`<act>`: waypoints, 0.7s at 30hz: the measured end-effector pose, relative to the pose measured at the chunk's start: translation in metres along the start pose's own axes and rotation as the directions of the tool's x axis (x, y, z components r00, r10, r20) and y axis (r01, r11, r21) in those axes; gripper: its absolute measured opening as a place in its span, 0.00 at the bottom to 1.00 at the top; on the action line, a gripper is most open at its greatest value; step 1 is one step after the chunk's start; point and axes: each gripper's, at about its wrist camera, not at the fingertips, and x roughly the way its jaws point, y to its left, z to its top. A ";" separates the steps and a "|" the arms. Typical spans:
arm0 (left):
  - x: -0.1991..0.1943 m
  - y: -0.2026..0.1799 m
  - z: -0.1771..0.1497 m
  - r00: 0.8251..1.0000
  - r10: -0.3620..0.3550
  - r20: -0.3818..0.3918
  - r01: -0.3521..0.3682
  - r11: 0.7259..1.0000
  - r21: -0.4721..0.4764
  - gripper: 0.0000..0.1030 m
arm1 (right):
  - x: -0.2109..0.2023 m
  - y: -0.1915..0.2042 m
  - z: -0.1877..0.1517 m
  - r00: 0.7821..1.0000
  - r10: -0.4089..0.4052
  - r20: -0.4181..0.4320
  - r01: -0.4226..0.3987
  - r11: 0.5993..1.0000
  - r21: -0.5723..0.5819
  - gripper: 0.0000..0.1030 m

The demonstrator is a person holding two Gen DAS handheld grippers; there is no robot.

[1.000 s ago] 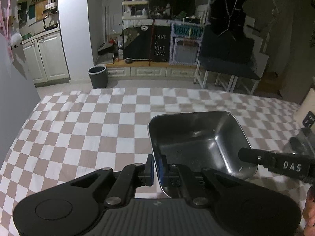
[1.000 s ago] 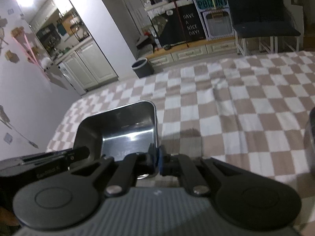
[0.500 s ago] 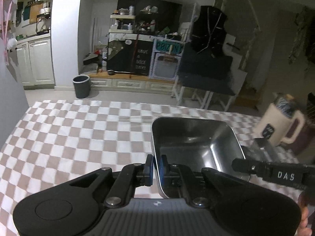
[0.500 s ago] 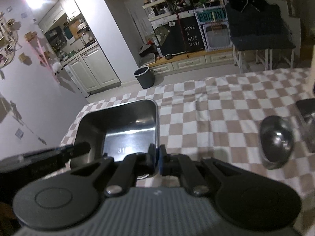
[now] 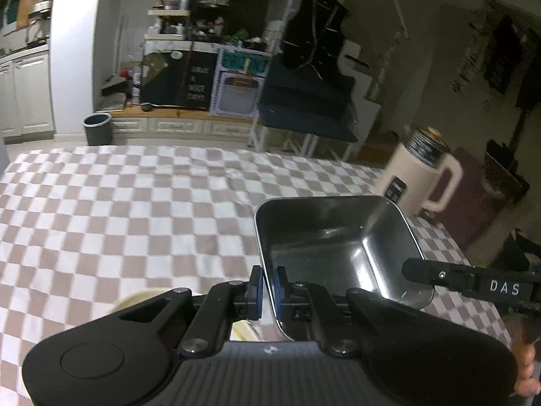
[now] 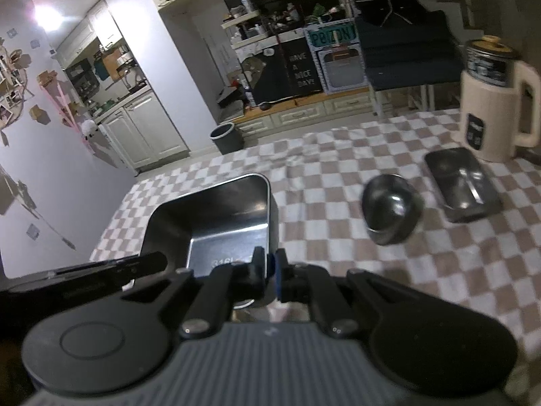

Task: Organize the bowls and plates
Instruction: 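Lift the steel tray with both grippers and carry it across the table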

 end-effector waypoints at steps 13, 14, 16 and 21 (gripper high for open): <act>0.059 -0.060 -0.042 0.987 -0.035 -0.158 0.050 0.994 0.096 0.07 | -0.012 -0.052 -0.026 0.991 -0.123 -0.045 0.122 0.992 -0.010 0.08; 0.063 -0.063 -0.044 0.985 -0.037 -0.170 0.054 0.994 0.098 0.07 | -0.012 -0.057 -0.029 0.989 -0.135 -0.058 0.135 0.991 -0.019 0.08; 0.071 -0.068 -0.048 0.981 -0.038 -0.189 0.058 0.993 0.103 0.07 | -0.007 -0.063 -0.035 0.981 -0.166 -0.097 0.163 0.986 -0.038 0.07; 0.088 -0.076 -0.053 0.975 -0.031 -0.220 0.055 0.993 0.104 0.07 | 0.001 -0.065 -0.034 0.960 -0.244 -0.140 0.232 0.968 -0.096 0.07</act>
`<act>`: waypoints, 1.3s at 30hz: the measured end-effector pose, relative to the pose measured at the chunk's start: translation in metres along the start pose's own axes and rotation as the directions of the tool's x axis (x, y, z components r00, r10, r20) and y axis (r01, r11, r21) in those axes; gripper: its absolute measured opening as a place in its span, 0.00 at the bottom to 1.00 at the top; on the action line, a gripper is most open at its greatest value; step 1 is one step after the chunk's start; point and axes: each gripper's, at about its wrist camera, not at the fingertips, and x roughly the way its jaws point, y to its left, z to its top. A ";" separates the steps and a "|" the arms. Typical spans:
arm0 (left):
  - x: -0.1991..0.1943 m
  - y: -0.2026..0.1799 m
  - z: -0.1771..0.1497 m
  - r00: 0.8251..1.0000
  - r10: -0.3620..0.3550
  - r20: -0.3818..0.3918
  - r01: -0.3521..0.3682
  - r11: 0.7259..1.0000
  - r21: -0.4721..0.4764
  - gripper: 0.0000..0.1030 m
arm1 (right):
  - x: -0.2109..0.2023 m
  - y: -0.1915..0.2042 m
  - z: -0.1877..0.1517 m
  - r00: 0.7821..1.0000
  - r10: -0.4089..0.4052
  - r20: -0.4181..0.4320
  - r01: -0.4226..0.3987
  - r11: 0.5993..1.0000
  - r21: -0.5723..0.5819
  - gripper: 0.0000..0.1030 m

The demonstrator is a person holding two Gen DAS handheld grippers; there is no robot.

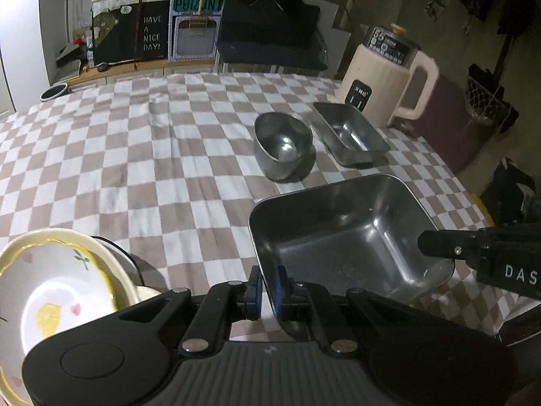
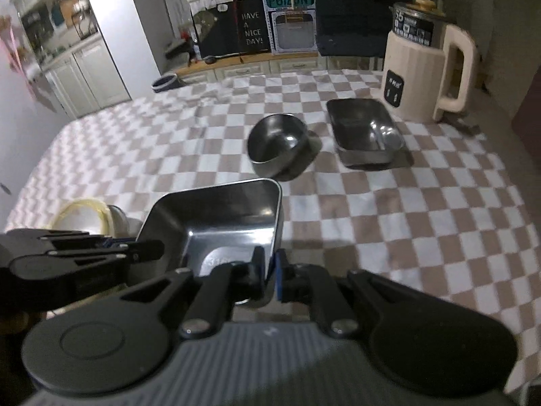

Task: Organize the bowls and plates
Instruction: 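Lift the steel tray with both grippers and carry it across the table, then lower the large steel tray onto the tablecloth and open both grippers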

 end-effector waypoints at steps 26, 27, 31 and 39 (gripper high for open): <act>0.068 -0.005 0.000 0.991 0.126 -0.044 -0.115 0.975 0.188 0.14 | 0.055 0.002 0.015 0.991 -0.093 -0.099 0.092 0.996 -0.015 0.06; 0.068 -0.004 0.001 0.991 0.124 -0.046 -0.113 0.976 0.188 0.14 | 0.056 0.001 0.016 0.991 -0.089 -0.100 0.088 0.996 -0.011 0.06; 0.071 0.000 0.003 0.992 0.108 -0.069 -0.096 0.983 0.157 0.13 | 0.062 0.000 0.016 0.990 -0.080 -0.116 0.081 0.997 0.003 0.06; 0.066 0.002 0.008 0.994 0.059 -0.094 -0.049 0.993 0.104 0.14 | 0.076 -0.015 0.013 0.983 -0.065 -0.171 0.077 0.995 0.063 0.06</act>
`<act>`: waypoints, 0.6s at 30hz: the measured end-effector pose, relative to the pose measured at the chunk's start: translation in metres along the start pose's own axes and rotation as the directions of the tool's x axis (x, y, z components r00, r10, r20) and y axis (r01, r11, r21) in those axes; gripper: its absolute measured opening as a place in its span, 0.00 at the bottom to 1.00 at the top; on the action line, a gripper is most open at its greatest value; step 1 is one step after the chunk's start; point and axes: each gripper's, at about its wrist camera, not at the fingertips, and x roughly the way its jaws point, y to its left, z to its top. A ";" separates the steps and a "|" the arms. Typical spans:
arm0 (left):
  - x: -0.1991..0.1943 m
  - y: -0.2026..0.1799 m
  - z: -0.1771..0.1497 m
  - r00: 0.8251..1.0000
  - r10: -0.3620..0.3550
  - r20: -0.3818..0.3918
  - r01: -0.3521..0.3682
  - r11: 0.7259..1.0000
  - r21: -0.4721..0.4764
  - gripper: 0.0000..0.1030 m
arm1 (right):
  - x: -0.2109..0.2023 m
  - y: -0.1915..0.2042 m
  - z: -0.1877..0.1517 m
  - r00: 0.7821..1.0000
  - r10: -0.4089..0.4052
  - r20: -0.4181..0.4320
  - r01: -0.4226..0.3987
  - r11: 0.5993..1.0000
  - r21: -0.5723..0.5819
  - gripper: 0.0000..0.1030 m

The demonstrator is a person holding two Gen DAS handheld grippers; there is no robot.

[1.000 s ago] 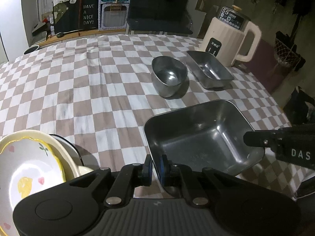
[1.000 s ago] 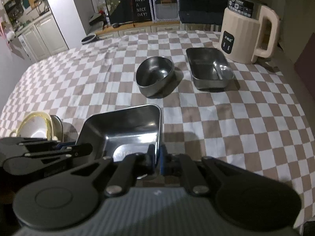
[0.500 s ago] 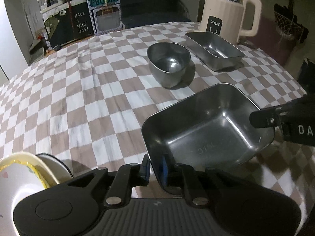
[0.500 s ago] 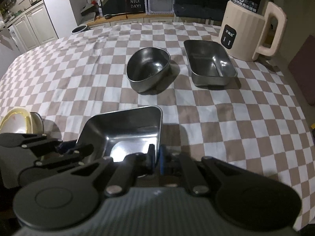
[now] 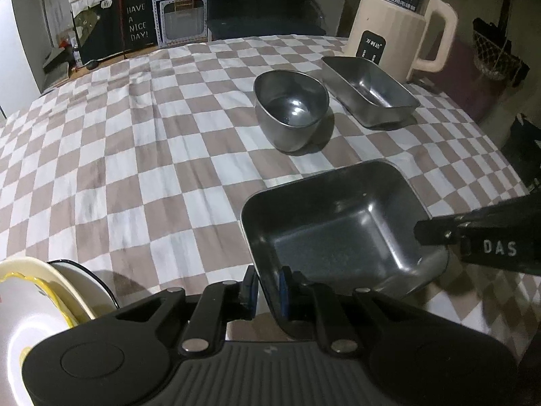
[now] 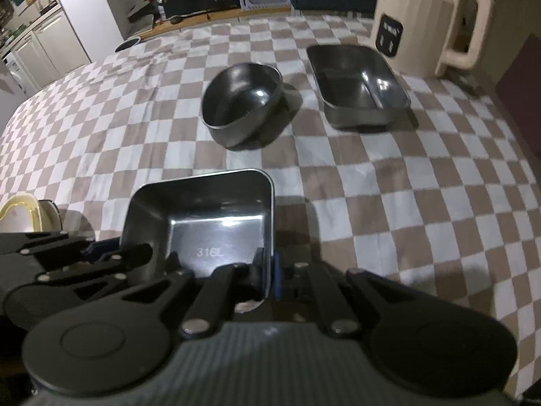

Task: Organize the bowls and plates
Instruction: 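Lower the large steel tray onto the tablecloth and open both grippers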

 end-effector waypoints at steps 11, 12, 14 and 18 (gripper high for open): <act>-0.005 0.002 0.000 0.999 -0.044 -0.022 0.043 0.997 -0.057 0.14 | 0.010 -0.006 -0.006 1.000 -0.004 -0.005 0.004 1.000 0.010 0.08; -0.006 0.003 0.000 0.999 -0.046 -0.022 0.045 0.997 -0.061 0.15 | 0.010 -0.007 -0.006 1.000 -0.002 -0.002 0.002 1.000 0.013 0.08; -0.006 0.004 0.000 0.998 -0.052 -0.024 0.050 0.996 -0.074 0.15 | 0.009 -0.007 -0.006 1.000 0.001 0.003 -0.001 1.000 0.016 0.09; -0.007 0.004 0.000 0.998 -0.060 -0.032 0.057 0.995 -0.083 0.20 | 0.007 -0.005 -0.010 1.000 -0.005 0.013 0.005 1.000 0.003 0.23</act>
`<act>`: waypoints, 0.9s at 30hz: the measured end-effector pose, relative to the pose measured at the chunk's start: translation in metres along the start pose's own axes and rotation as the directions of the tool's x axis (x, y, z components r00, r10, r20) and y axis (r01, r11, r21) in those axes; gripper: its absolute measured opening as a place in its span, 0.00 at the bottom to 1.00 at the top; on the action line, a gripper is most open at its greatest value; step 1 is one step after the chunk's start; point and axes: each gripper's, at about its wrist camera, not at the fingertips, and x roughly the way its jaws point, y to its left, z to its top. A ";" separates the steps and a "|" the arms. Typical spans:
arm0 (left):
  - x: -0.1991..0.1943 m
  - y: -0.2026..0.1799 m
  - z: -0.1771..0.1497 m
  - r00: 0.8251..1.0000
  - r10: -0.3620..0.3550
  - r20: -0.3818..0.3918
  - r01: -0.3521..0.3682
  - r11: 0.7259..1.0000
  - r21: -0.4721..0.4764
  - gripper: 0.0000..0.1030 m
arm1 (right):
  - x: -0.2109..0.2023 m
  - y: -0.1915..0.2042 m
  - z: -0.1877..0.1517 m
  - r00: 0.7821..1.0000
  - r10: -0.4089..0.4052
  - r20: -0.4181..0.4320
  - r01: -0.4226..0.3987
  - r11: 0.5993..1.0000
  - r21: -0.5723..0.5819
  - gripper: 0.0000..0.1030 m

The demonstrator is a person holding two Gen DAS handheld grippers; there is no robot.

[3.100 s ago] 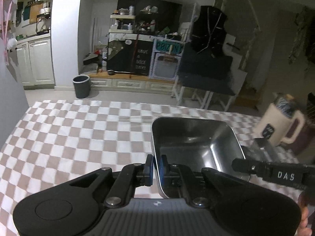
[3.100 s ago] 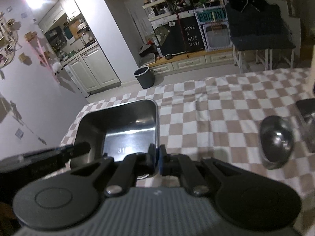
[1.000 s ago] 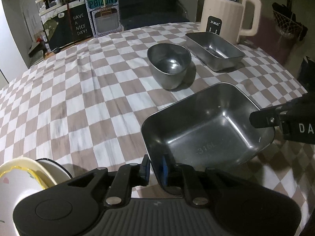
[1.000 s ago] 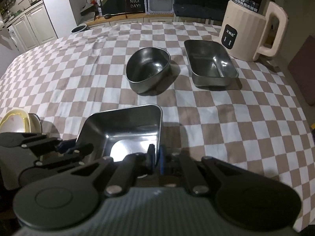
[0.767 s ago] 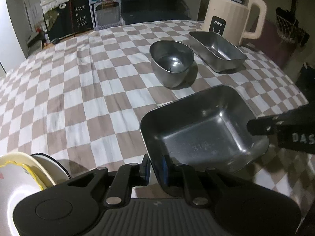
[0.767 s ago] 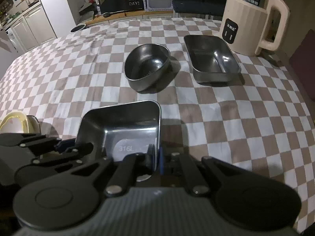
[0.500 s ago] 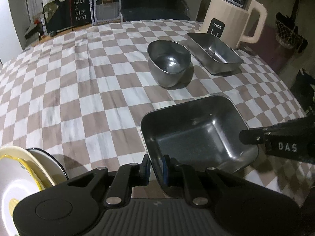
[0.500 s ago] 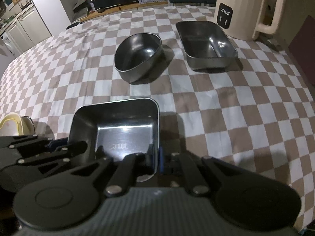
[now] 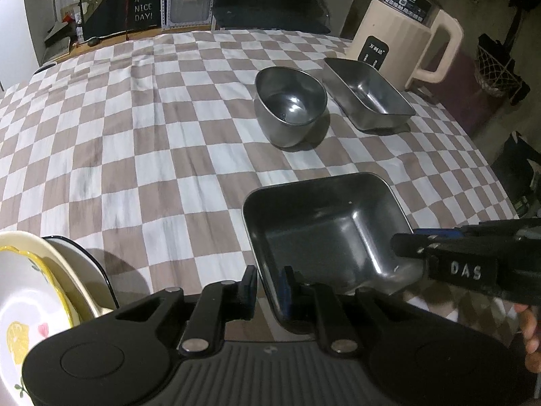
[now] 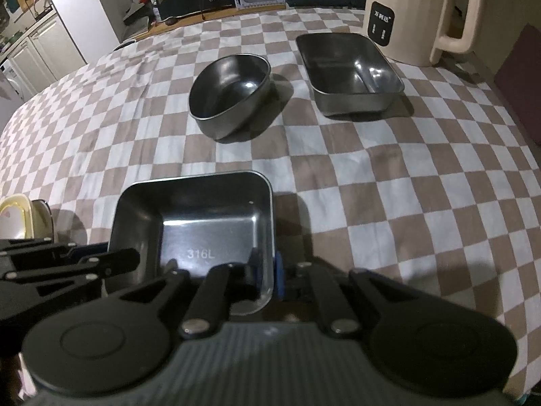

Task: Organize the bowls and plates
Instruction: 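Lower the large steel tray onto the tablecloth and open both grippers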

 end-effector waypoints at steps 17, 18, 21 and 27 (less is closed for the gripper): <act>-0.018 0.005 0.003 1.000 -0.019 0.009 0.020 0.998 -0.054 0.50 | -0.022 -0.019 -0.006 0.999 0.023 0.048 -0.025 0.999 0.042 0.74; -0.021 0.005 0.004 1.000 -0.022 0.016 0.023 0.998 -0.052 0.56 | -0.026 -0.022 -0.007 0.998 0.027 0.058 -0.030 0.998 0.056 0.77; -0.029 0.003 0.006 0.999 -0.038 0.033 0.040 0.998 -0.058 0.78 | -0.033 -0.030 -0.010 0.996 0.034 0.082 -0.041 0.995 0.088 0.82; -0.042 0.001 0.006 0.996 -0.059 0.059 0.064 0.995 -0.077 0.94 | -0.050 -0.045 -0.013 0.988 0.026 0.149 -0.047 0.990 0.134 0.94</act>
